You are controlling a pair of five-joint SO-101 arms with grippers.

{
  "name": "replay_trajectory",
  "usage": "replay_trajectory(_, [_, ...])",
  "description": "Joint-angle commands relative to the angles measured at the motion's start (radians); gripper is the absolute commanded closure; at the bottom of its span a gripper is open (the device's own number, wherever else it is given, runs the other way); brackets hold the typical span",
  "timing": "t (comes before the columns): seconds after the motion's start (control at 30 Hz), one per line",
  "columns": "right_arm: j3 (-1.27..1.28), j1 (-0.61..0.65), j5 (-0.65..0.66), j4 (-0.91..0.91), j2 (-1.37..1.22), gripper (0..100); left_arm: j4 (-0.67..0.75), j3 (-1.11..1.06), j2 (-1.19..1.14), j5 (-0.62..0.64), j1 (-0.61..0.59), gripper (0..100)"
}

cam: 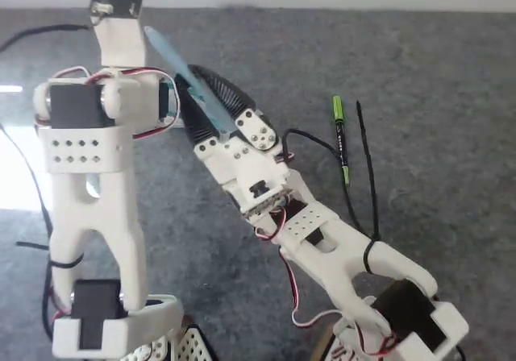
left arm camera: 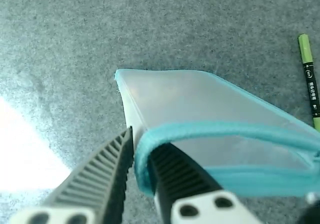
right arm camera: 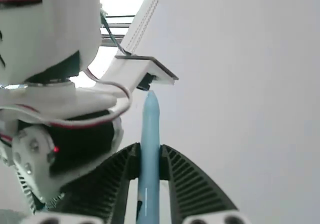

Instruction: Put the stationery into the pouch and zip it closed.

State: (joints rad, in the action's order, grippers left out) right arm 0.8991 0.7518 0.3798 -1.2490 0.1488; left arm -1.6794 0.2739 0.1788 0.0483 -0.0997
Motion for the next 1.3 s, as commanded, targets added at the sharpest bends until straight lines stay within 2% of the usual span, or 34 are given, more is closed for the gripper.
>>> replay_trajectory(0.0, [-0.037,-0.038,-0.011,-0.016,0.008,99.1,0.038,0.05,0.011,-0.005,-0.003,99])
replay_trajectory(0.17, [-0.041,-0.041,-0.005,-0.053,0.012,99.1,0.038,0.05,0.011,-0.005,-0.002,99])
replay_trajectory(0.27, [-0.034,-0.048,0.092,-0.054,0.048,99.1,0.037,0.047,0.011,-0.005,-0.006,99])
replay_trajectory(0.33, [0.026,-0.073,0.161,0.039,0.104,99.2,0.04,0.045,0.009,-0.005,-0.006,99])
replay_trajectory(0.5, [0.209,-0.156,0.17,0.515,0.378,99.2,0.04,0.044,0.009,-0.006,-0.009,99])
replay_trajectory(0.6, [0.181,-0.219,0.126,0.905,0.645,99.2,0.041,0.027,0.009,-0.006,-0.009,99])
replay_trajectory(0.67, [0.055,-0.249,0.066,1.214,0.742,99.2,0.064,-0.004,0.009,-0.006,-0.009,99])
replay_trajectory(0.8, [-0.344,-0.328,0.005,1.879,0.645,99.2,0.123,-0.067,0.009,-0.005,-0.041,99])
replay_trajectory(0.93, [-0.66,-0.43,0.041,2.325,0.464,99.1,0.12,-0.076,0.011,-0.002,-0.071,99])
replay_trajectory(1.1, [-0.841,-0.625,0.146,2.614,0.105,99.1,0.126,-0.128,0.012,0.0,-0.086,99])
replay_trajectory(1.27, [-0.973,-0.826,0.152,2.548,-0.269,99.1,0.153,-0.159,0.017,0.0,-0.084,99])
